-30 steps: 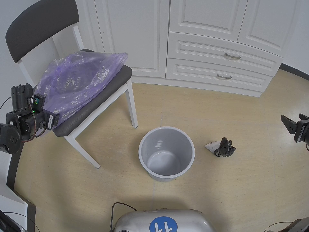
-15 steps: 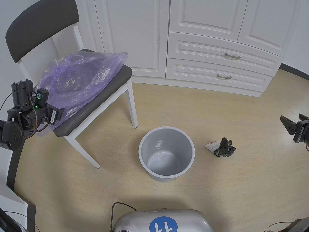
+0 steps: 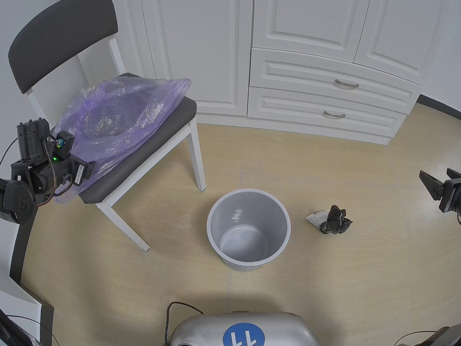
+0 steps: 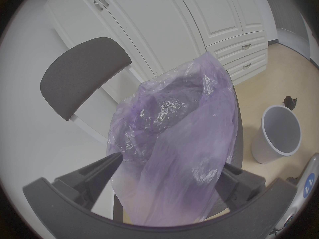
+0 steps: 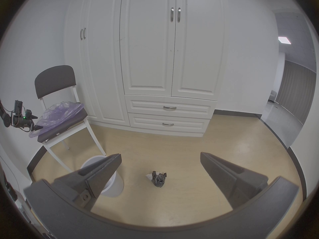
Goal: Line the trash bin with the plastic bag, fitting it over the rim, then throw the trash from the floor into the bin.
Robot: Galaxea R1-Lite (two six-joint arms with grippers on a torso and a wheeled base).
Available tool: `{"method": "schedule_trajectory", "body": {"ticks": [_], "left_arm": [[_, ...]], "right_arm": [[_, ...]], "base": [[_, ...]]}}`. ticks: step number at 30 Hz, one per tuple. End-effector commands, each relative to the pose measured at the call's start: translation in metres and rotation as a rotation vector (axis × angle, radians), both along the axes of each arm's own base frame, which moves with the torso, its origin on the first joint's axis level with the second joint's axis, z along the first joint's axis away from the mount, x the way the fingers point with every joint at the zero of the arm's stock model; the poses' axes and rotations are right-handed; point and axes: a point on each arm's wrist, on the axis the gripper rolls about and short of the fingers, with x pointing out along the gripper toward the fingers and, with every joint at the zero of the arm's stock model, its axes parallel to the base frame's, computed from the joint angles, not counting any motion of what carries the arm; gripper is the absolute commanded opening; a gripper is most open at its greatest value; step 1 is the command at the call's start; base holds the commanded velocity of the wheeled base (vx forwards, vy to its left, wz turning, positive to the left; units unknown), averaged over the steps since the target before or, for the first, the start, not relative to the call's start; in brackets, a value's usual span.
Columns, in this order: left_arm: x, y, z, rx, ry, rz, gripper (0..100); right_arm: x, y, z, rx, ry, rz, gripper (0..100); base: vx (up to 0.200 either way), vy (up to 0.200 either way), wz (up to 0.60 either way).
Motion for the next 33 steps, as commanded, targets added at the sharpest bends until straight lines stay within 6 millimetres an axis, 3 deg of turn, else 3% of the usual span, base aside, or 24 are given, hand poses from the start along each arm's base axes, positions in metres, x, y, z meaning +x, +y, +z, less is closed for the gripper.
{"method": "schedule_trajectory", "body": {"ticks": [1,13,22,27,33], "left_arm": [[0.0,0.0,-0.001,0.002,0.005,0.0,0],[-0.013,-0.005,-0.006,0.009,-0.065,-0.02,0],[-0.014,-0.017,-0.016,-0.015,-0.103,-0.06,0],[-0.017,-0.02,-0.016,-0.088,-0.213,-0.052,0],[-0.019,-0.028,-0.018,-0.084,-0.223,-0.075,0]], "right_arm": [[-0.001,0.0,0.0,-0.001,-0.003,0.001,100],[-0.006,0.001,0.0,-0.019,-0.012,0.01,100],[-0.01,0.007,0.018,-0.039,-0.112,0.048,100],[-0.01,0.006,0.008,-0.111,-0.072,0.021,100],[-0.009,0.004,0.005,-0.223,-0.054,0.014,100]], "base": [[0.0,0.0,0.0],[0.0,0.0,0.0],[0.0,0.0,0.0],[0.0,0.0,0.0],[0.0,0.0,0.0]]}}
